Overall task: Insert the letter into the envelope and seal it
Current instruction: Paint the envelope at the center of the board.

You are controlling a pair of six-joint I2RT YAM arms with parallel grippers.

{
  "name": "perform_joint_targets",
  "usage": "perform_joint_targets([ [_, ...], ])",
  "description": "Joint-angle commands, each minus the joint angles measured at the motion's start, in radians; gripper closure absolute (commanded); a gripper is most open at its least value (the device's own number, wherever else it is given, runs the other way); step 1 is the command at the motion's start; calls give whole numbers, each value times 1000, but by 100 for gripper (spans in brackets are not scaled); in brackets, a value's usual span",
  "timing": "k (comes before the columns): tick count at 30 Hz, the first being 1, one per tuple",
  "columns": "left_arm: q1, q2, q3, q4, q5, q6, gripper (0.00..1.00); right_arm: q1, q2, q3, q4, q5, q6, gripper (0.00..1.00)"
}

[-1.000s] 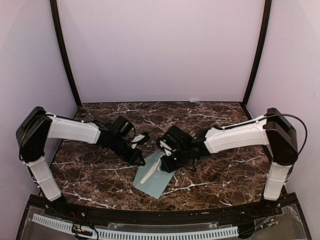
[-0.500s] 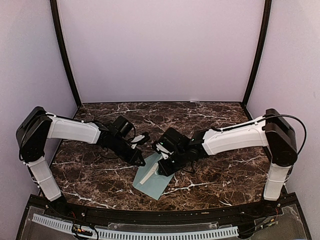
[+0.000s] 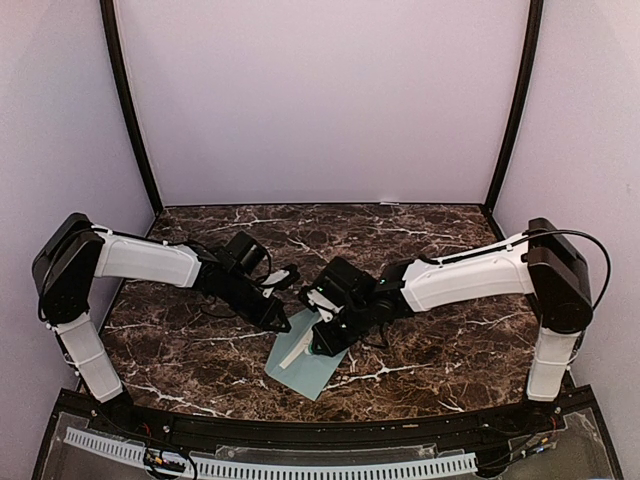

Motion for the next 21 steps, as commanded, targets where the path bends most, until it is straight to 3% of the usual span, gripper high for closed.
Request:
perform_joint_targets([
  [1,-4,1,25,-7,14,5,100,16,21,14,10,-34,-14,94],
  [21,-5,2,20,-7,45,34,100,-25,41,38,-61,84,5,94],
])
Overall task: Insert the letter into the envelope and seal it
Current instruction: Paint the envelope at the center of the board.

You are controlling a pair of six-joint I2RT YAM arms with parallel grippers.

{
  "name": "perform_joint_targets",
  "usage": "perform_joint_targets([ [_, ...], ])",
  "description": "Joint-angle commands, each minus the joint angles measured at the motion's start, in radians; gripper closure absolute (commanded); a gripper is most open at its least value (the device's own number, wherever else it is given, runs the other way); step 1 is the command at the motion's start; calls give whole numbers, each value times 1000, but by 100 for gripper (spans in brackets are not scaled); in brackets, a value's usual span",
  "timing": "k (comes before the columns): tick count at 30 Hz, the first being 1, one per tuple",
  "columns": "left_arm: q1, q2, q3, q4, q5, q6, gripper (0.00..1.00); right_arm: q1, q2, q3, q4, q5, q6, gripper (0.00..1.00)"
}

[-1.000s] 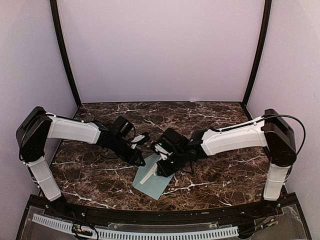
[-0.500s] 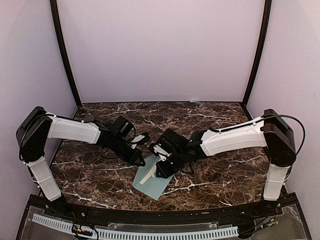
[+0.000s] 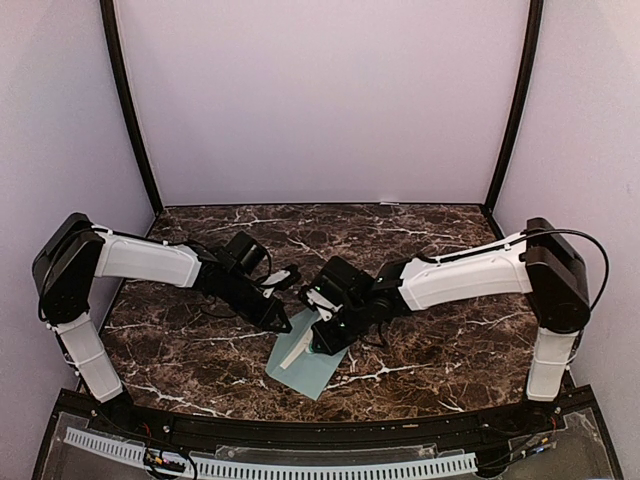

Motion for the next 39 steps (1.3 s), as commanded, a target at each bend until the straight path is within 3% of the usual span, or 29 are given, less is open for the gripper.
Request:
perform_joint_targets([
  [1,-5,1,19,-7,22,22,100,-22,31,20,-41,56,10,94],
  [29,-5,5,21,-12,16,27,100,-88,40,6,-72,128,20,94],
  [39,-5,10,22,-11,-1,16,100,-72,20,-13,-61,17,-33,93],
])
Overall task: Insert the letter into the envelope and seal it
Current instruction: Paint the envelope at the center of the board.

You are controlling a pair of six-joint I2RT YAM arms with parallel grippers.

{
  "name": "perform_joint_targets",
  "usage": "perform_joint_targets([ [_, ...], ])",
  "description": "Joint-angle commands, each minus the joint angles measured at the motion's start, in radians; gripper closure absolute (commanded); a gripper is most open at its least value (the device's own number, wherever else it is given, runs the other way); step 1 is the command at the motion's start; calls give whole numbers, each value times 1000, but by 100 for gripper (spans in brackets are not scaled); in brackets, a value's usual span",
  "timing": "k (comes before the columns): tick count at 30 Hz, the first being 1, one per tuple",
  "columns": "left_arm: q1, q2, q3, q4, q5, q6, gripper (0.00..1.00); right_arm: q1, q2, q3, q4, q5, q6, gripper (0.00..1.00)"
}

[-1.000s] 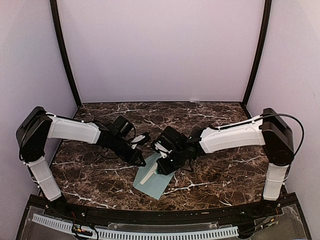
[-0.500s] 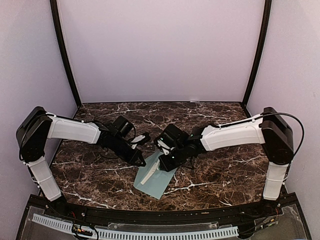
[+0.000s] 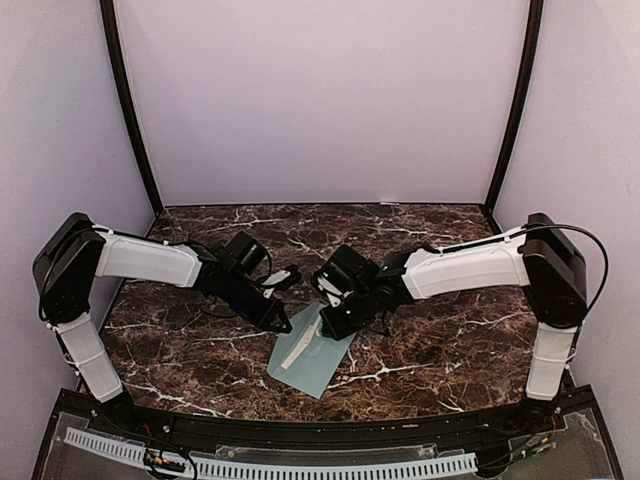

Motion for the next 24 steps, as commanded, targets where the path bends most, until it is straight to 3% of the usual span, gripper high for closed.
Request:
perform_joint_targets([
  [1,-5,7,21,-10,-4,1,100,8,11,-25,-51,-61,-36,93],
  [24,-5,14,22,-9,-3,-12,100,103,57,17,-106,-176,-70,93],
])
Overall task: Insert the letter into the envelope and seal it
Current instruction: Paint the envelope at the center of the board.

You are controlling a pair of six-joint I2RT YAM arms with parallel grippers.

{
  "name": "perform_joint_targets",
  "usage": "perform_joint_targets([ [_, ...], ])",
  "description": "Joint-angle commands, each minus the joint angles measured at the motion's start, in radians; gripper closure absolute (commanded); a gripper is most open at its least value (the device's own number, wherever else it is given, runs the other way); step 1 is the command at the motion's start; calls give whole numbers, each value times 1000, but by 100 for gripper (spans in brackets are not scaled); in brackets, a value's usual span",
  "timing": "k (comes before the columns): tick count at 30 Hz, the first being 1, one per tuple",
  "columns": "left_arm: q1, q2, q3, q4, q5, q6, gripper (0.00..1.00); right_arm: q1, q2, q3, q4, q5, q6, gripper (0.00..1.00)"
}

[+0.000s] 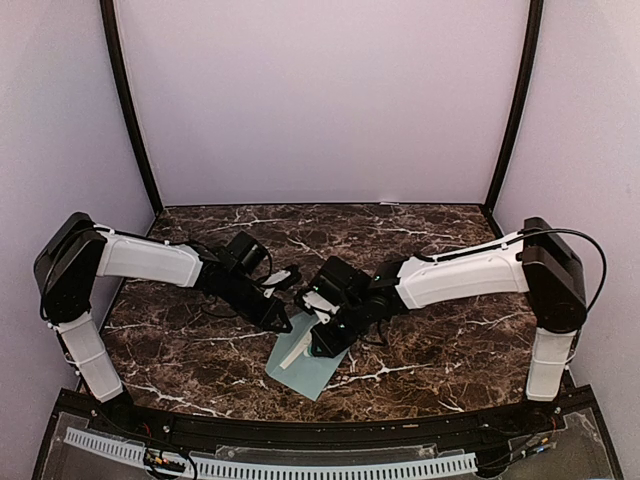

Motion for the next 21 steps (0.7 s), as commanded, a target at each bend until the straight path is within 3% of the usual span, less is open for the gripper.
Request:
perform_joint_targets([
  [1,-5,6,18,-7,0,0,100,26,48,5,-74,-41,0,93],
  [21,-10,12,11,-3,26,28,100,-78,48,-18,-106,105,55,93],
])
